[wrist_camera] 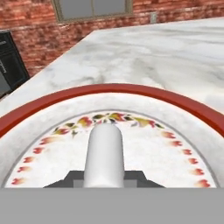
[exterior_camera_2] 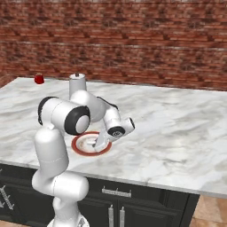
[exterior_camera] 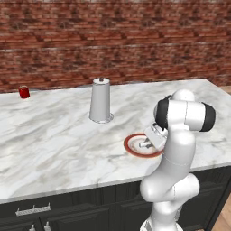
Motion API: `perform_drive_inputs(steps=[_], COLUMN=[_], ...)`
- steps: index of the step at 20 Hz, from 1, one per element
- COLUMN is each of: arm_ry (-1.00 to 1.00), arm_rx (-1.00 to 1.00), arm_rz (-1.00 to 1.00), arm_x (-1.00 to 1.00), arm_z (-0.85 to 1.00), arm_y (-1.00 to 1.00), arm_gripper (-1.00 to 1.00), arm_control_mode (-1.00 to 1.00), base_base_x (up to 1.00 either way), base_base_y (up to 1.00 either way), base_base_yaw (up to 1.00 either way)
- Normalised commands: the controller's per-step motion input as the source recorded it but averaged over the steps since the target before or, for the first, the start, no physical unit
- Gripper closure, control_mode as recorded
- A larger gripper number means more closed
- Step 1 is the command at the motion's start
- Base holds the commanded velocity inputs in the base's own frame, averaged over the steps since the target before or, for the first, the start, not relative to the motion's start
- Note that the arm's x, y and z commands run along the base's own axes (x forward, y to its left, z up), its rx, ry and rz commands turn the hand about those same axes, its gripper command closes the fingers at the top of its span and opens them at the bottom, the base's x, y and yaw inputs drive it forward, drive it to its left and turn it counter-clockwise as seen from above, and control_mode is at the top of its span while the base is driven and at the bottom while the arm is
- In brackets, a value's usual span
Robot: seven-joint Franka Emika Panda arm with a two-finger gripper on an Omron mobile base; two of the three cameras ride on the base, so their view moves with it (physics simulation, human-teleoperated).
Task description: Pick up the marshmallow and place it in the cup of hot chocolate on the dining counter.
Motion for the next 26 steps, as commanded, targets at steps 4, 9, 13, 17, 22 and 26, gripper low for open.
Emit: perform_drive_inputs(steps=[4,9,13,17,22,26], arm_ry=[0.08,-0.01,-0.11,-0.11,-0.02,0.0], arm_rx=[0.0,0.0,0.0,-0.03,-0.25,-0.4], arm_rz=[-0.04,-0.05,-0.02,0.0,-0.07,-0.19], arm_x=[0.0,-0.37,-0.44,-0.26,-0.23,-0.46], arm_z=[-0.13,0.32,0.69,0.84,0.8,0.51], arm_y=[0.03,0.0,0.01,0.01,0.04,0.04], arm_gripper=[1.0,1.0,1.0,1.0,1.0,1.0], arm_control_mode=[-1.0,-1.0,-1.0,-1.0,-1.0,-1.0], base_base_x=[0.0,0.0,0.0,0.0,0.0,0.0], base_base_y=[0.0,0.0,0.0,0.0,0.0,0.0], base_base_yaw=[0.0,0.0,0.0,0.0,0.0,0.0])
